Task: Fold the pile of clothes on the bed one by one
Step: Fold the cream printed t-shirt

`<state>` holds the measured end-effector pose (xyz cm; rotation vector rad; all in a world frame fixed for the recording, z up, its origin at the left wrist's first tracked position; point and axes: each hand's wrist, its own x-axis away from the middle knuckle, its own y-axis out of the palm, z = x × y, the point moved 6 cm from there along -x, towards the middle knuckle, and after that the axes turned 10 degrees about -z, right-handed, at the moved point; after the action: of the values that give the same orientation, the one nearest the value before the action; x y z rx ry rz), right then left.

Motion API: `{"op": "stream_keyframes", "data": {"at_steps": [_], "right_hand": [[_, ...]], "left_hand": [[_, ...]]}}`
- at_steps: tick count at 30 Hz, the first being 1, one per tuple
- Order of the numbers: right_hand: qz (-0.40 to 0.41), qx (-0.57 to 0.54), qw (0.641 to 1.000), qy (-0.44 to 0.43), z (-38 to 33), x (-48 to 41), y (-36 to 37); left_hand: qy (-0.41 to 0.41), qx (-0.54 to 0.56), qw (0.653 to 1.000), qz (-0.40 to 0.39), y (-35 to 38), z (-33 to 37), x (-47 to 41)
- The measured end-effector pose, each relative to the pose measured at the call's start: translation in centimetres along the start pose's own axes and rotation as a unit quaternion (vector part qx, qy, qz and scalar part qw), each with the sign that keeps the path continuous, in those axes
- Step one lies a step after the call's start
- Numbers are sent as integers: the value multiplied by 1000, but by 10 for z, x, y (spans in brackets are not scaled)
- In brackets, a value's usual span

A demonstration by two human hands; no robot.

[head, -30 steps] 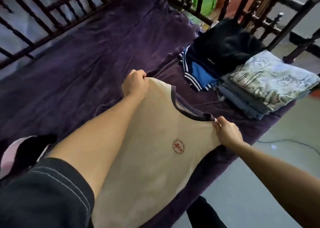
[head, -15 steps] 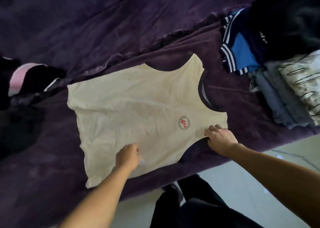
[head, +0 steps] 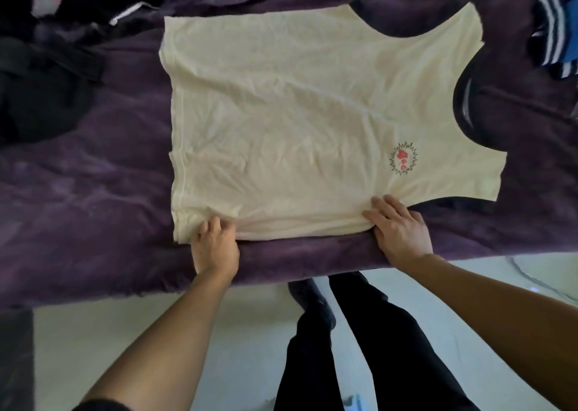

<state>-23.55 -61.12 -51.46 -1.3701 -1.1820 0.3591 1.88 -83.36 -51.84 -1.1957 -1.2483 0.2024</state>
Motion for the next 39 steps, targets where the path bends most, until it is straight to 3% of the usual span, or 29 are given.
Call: {"op": "stream_keyframes", "data": {"at_steps": [3, 6, 9, 12, 18, 23, 29, 32, 34, 37, 39], "right_hand": [[-25, -55, 998, 7, 4, 2, -6], [-111, -73, 990, 47, 5, 13, -20], [-177, -87, 978, 69, 4, 9, -50], [-193, -184, 959, 92, 9, -19, -96], [-128, -249, 953, 116, 30, -130, -186], [-74, -269, 953, 120, 53, -243, -230], [19, -119, 979, 167, 78, -315, -250], [60, -121, 988, 70, 68, -281, -226], [11, -77, 997, 11, 54, -239, -194], [-98, 62, 992, 42, 70, -187, -151], [-101, 70, 985, 118, 111, -171, -149]], "left_hand": [[23, 5, 1000, 5, 1, -7, 7], [48, 3, 999, -8, -6, -21, 32], [59, 21, 998, -13, -37, -37, 44], [58, 43, 997, 9, -86, -49, 30], [33, 181, 974, 133, -211, -61, -46], [-39, 240, 958, 156, -283, -61, -145], [-101, 223, 951, 187, -317, -31, -231], [-31, 205, 970, 130, -287, 21, -226], [26, 195, 979, 55, -255, 62, -208], [103, 138, 984, -34, -211, 116, -180], [139, 98, 983, -67, -191, 141, -167]]}}
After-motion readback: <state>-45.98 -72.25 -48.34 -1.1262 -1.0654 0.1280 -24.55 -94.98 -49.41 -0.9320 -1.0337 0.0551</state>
